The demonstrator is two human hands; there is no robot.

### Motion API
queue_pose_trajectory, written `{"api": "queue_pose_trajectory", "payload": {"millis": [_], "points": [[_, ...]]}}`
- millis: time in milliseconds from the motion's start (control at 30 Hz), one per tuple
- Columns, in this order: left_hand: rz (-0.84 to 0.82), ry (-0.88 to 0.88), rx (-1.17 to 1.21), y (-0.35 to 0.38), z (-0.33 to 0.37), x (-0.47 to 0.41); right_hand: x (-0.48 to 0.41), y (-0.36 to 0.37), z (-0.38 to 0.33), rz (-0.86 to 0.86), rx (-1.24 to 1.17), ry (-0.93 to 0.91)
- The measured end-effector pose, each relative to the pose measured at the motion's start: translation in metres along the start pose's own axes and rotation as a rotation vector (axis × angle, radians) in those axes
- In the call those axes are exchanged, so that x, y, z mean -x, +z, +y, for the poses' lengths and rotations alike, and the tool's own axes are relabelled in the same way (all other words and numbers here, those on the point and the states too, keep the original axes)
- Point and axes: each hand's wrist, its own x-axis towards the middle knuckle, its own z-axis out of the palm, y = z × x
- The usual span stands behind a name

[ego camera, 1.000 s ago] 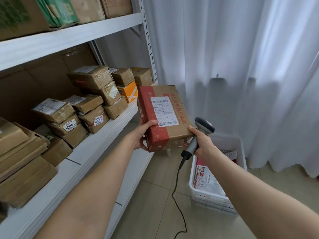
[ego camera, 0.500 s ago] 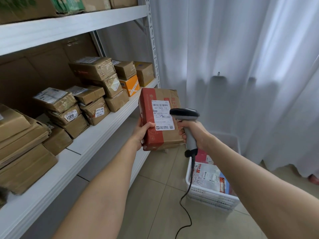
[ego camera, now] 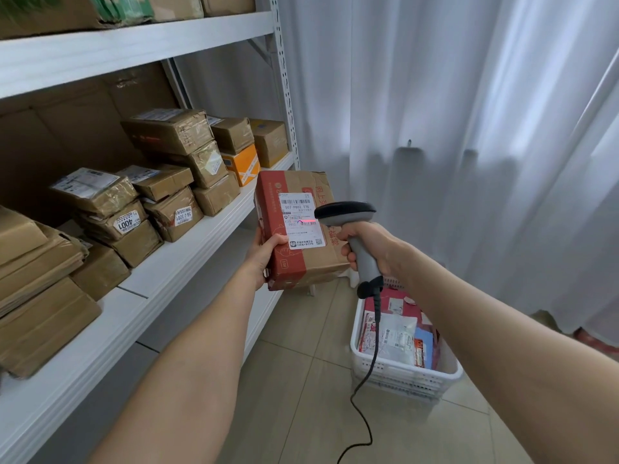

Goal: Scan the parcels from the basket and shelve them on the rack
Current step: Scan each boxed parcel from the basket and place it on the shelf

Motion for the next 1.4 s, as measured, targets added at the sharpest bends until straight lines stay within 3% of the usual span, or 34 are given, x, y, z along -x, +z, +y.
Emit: {"api": "queue_pose_trajectory", "payload": {"millis": [1400], "points": [[0.016,-0.021,0.037,-0.004,-0.001,0.001,0.012,0.009,-0.019,-0.001,0.056,0.064]]}}
